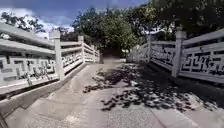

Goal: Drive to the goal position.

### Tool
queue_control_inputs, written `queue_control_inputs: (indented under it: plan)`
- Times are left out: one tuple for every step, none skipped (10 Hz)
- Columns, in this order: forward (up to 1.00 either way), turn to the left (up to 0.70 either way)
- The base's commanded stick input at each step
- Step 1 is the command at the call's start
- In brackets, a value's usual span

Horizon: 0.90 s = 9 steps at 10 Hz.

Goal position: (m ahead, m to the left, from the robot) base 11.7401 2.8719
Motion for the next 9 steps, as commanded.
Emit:
queue_control_inputs:
  plan:
    - [0.29, 0.00]
    - [0.00, 0.00]
    - [0.00, 0.00]
    - [0.00, 0.00]
    - [0.00, 0.00]
    - [0.00, 0.00]
    - [0.00, 0.00]
    - [0.00, 0.00]
    - [0.00, 0.00]
